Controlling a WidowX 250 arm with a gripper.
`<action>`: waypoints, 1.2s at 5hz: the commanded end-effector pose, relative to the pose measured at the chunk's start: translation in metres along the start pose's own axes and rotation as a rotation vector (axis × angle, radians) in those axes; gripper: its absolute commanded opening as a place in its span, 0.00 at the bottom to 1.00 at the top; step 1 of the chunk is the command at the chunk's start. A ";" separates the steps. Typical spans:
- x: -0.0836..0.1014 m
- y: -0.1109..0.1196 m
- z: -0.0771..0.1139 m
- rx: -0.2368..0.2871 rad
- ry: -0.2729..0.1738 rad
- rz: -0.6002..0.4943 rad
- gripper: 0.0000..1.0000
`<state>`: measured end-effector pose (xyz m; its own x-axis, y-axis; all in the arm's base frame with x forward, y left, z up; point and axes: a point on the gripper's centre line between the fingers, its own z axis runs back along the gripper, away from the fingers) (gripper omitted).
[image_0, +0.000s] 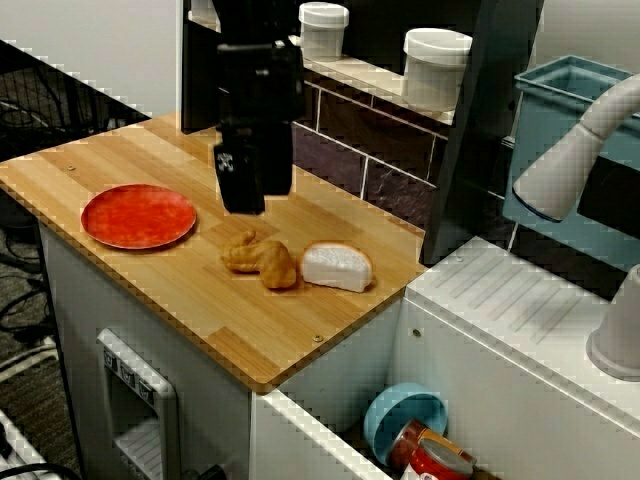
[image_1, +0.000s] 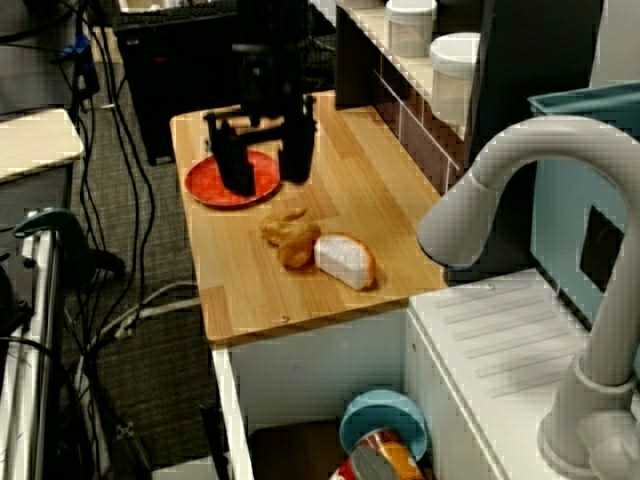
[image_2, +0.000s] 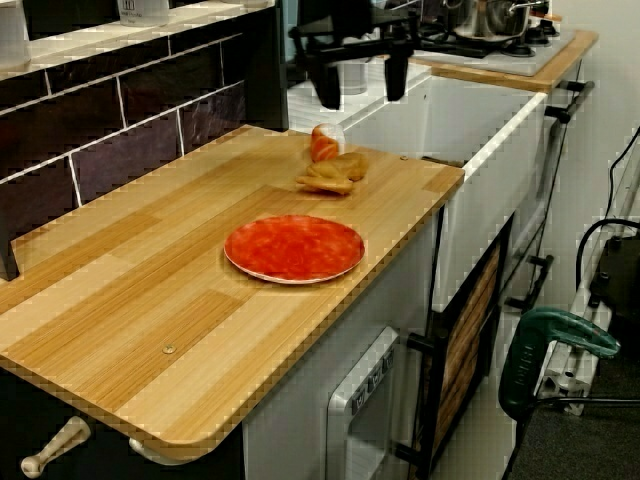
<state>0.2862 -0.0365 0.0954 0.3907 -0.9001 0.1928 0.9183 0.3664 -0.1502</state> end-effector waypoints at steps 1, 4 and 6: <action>0.014 0.012 -0.017 0.119 0.002 -0.015 1.00; 0.014 0.042 -0.022 -0.032 0.146 -0.348 1.00; -0.006 0.044 -0.017 -0.052 0.144 -0.417 1.00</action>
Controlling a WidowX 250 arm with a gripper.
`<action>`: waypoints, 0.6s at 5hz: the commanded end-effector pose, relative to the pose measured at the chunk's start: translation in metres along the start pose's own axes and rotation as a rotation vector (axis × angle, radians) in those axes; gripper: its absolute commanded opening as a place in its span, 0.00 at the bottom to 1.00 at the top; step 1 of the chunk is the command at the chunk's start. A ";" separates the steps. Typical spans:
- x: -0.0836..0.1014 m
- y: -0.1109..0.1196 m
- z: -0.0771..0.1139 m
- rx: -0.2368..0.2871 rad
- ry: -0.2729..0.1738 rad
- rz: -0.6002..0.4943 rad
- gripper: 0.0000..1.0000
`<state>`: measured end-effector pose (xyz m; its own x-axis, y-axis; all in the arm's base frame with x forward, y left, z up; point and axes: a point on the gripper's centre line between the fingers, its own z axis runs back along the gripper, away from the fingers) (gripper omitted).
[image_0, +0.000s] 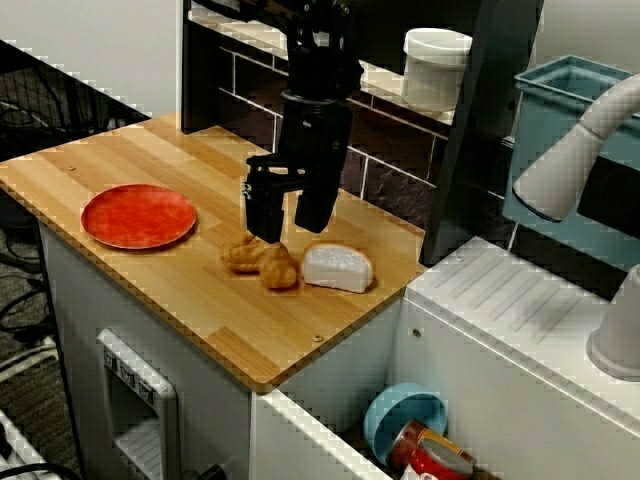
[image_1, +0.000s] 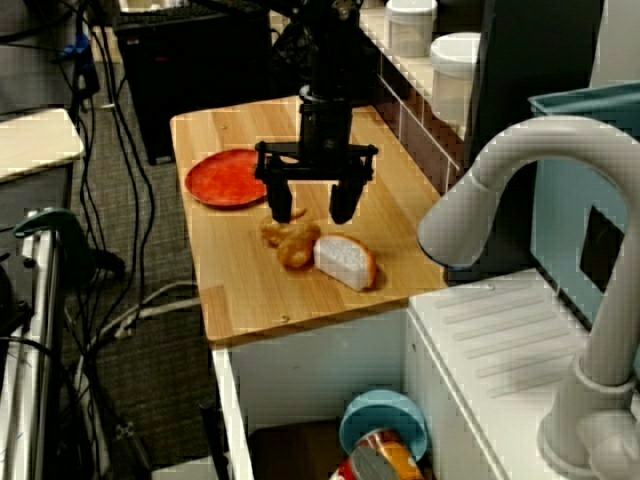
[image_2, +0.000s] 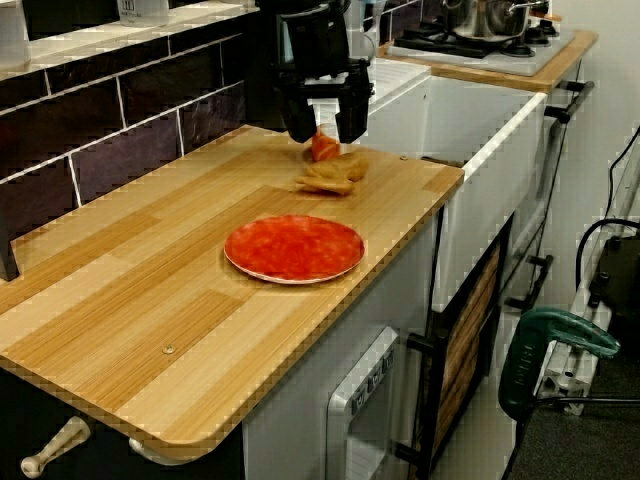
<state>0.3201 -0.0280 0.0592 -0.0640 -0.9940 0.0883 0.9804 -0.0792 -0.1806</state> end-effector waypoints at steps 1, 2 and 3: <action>0.003 -0.003 0.013 0.046 0.008 0.097 1.00; -0.003 -0.004 0.008 0.035 0.007 0.086 1.00; -0.006 -0.003 0.001 0.035 -0.001 0.092 1.00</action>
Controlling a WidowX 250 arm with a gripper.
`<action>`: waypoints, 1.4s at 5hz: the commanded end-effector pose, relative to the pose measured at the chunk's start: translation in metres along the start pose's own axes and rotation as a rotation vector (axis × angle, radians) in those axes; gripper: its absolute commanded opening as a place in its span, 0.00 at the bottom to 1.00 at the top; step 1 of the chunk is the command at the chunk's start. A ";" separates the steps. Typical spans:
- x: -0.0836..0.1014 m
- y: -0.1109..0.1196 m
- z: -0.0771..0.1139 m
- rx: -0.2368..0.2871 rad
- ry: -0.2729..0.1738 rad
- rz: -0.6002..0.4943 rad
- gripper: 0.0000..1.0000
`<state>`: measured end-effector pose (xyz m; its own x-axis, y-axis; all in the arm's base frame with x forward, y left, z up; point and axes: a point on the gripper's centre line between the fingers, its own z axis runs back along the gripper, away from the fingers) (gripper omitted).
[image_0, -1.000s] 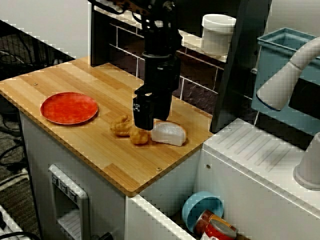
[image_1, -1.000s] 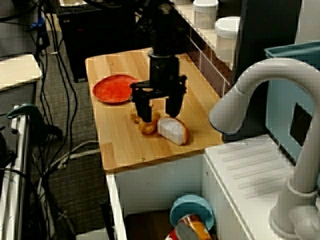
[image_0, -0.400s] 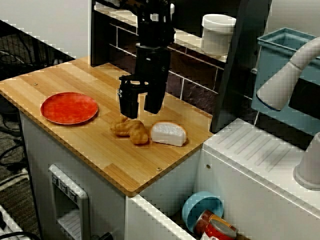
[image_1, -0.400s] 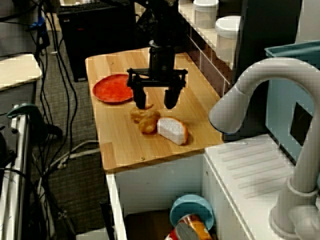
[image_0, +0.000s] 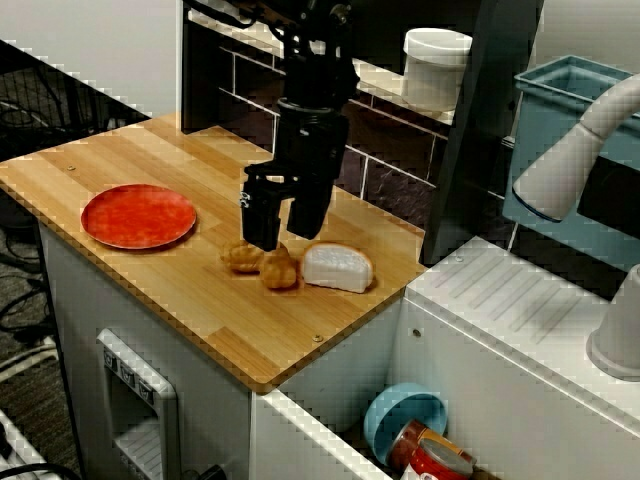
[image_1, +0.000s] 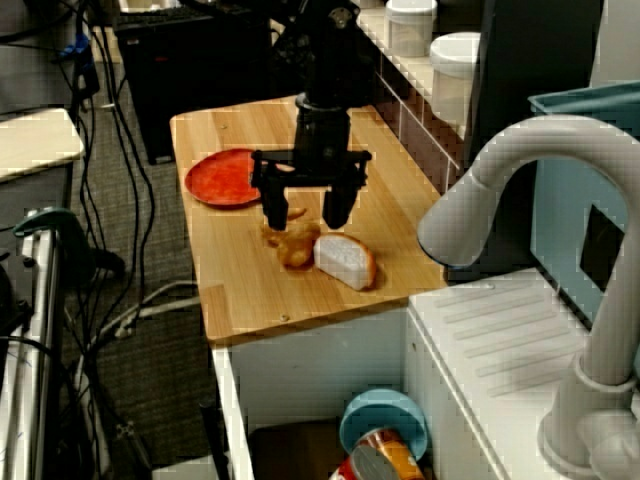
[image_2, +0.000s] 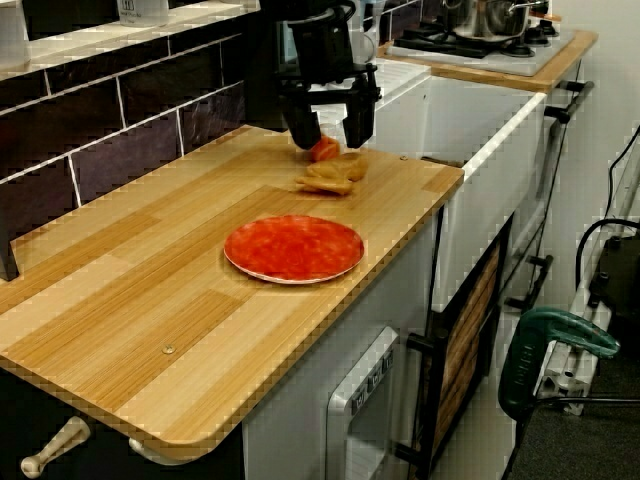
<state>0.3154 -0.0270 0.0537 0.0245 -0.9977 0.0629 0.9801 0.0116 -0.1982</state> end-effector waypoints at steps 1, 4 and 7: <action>-0.005 0.005 0.003 0.032 -0.001 -0.008 1.00; -0.018 -0.008 -0.018 0.117 0.002 0.037 1.00; -0.042 0.010 -0.026 0.095 -0.034 0.148 0.00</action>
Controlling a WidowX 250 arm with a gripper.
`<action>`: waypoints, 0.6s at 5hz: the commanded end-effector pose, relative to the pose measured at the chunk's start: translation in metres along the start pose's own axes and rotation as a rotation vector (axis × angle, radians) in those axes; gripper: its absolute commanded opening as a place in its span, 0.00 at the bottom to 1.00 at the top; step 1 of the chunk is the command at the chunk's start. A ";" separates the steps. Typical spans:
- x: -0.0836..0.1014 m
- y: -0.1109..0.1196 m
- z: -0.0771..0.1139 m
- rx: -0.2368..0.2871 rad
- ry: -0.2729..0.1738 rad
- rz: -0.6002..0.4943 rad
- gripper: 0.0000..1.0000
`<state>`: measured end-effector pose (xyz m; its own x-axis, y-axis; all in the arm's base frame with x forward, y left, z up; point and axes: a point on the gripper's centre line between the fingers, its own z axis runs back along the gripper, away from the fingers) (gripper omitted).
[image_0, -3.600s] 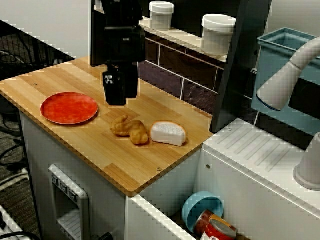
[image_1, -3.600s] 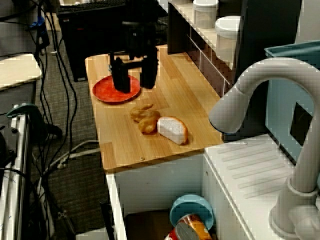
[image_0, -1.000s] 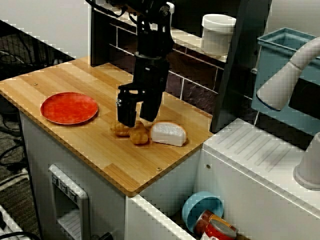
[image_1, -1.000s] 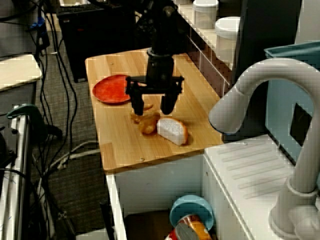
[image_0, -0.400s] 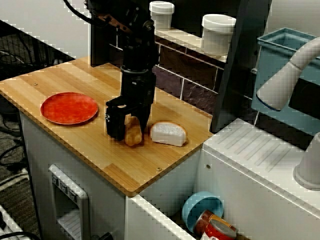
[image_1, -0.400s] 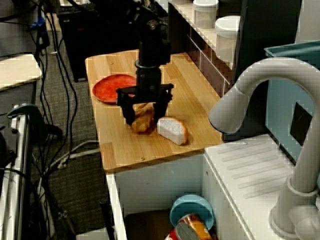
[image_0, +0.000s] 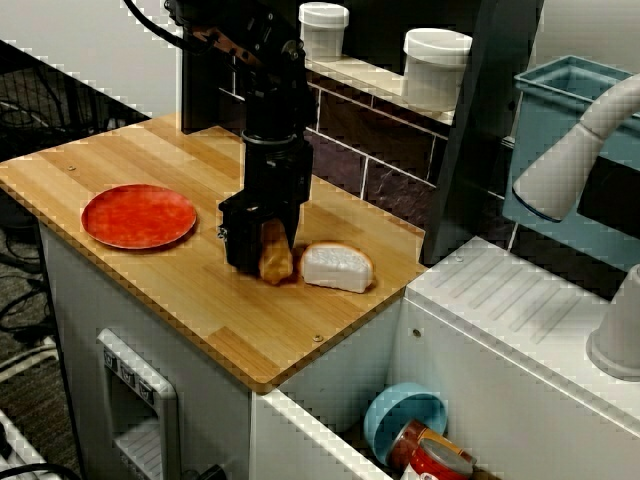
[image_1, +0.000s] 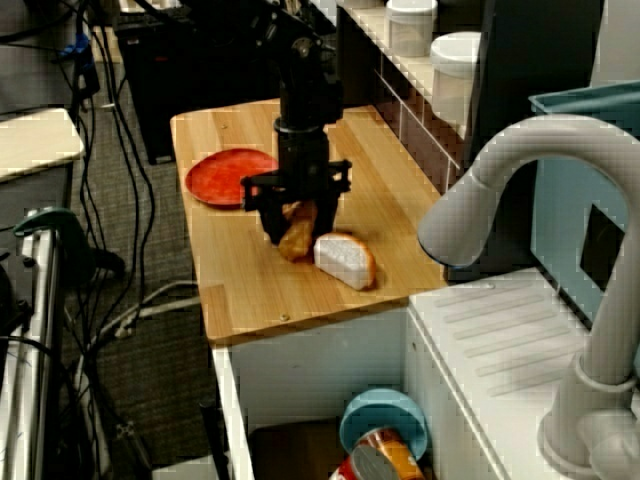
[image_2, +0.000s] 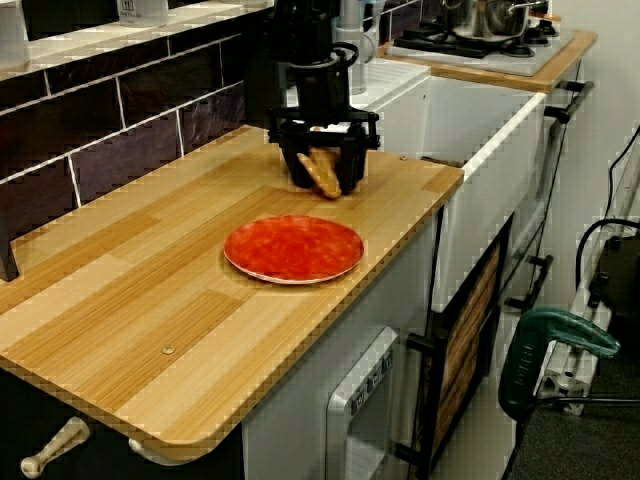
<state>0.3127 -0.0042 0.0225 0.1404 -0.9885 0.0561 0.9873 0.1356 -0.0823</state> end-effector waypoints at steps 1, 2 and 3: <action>-0.023 0.013 0.018 -0.068 -0.067 0.039 0.00; -0.037 0.010 0.043 -0.062 -0.109 0.059 0.00; -0.061 0.002 0.064 -0.044 -0.142 0.092 0.00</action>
<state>0.3067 0.0527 0.0614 0.2517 -0.9492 0.1891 0.9543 0.2108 -0.2119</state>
